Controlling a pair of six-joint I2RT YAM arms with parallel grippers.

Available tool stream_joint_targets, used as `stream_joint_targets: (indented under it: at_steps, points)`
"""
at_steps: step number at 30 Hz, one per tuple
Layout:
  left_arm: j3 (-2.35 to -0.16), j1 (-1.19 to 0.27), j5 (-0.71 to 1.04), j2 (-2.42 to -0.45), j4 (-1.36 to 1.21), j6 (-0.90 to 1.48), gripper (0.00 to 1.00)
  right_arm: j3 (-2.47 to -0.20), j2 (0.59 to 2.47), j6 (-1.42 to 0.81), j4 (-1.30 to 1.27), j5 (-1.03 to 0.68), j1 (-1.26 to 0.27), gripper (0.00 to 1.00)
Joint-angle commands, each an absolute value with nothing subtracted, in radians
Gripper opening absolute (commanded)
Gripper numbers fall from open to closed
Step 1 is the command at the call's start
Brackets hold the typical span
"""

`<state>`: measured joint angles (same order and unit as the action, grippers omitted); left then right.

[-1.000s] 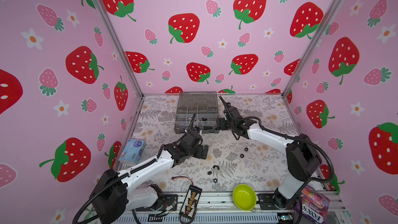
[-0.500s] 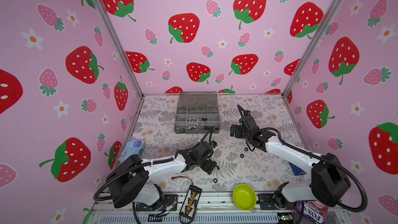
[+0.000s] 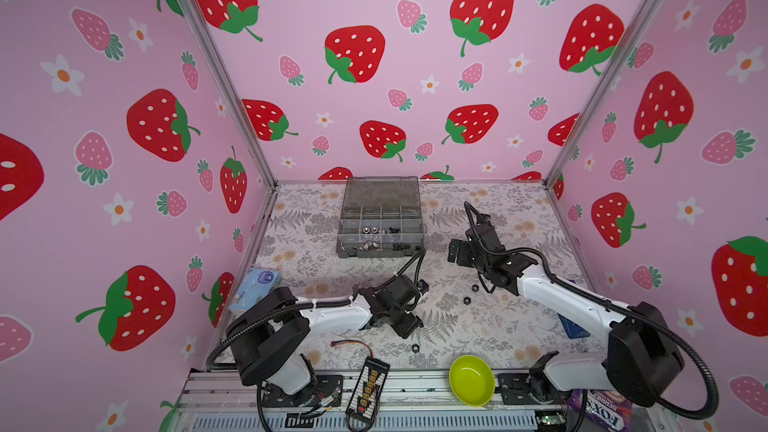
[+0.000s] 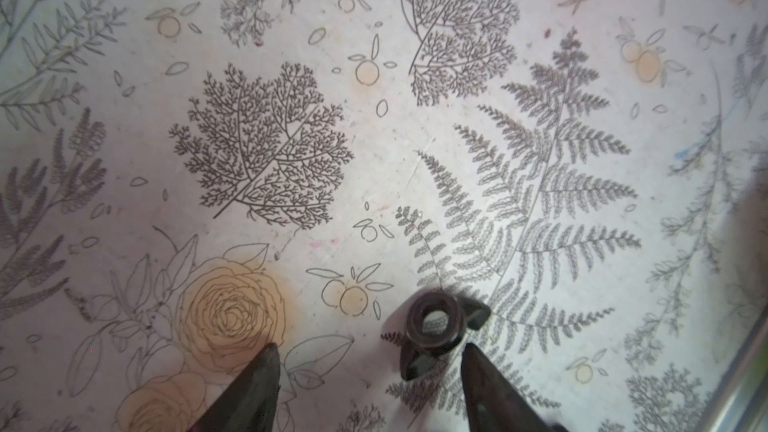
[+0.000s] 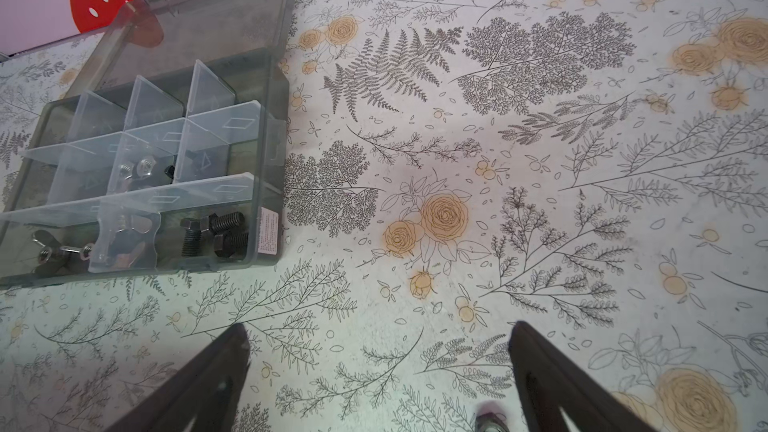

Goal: Sort the screws and nuts into containers
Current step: 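Close the left gripper on the black wing nut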

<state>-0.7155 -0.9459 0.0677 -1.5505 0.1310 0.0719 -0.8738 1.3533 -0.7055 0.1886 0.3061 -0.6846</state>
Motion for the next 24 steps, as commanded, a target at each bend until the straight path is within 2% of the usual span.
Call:
stream_joint_targets:
  at_steps: [1, 8, 13, 18, 24]
  points:
    - [-0.757, -0.955, 0.066, -1.576, 0.155, 0.038, 0.69, -0.861, 1.329, -0.724, 0.207, 0.316, -0.678, 1.00]
    - [-0.794, -0.959, 0.052, -1.619, 0.153, 0.054, 0.61, -0.854, 1.321, -0.726, 0.206, 0.310, -0.675, 1.00]
    - [-0.805, -0.959, 0.042, -1.638, 0.156, 0.083, 0.50, -0.842, 1.308, -0.730, 0.207, 0.311, -0.673, 1.00]
    - [-0.805, -0.959, 0.041, -1.639, 0.175, 0.099, 0.43, -0.839, 1.299, -0.736, 0.207, 0.306, -0.671, 1.00]
    - [-0.801, -0.959, 0.049, -1.617, 0.201, 0.124, 0.28, -0.845, 1.292, -0.738, 0.209, 0.307, -0.669, 1.00]
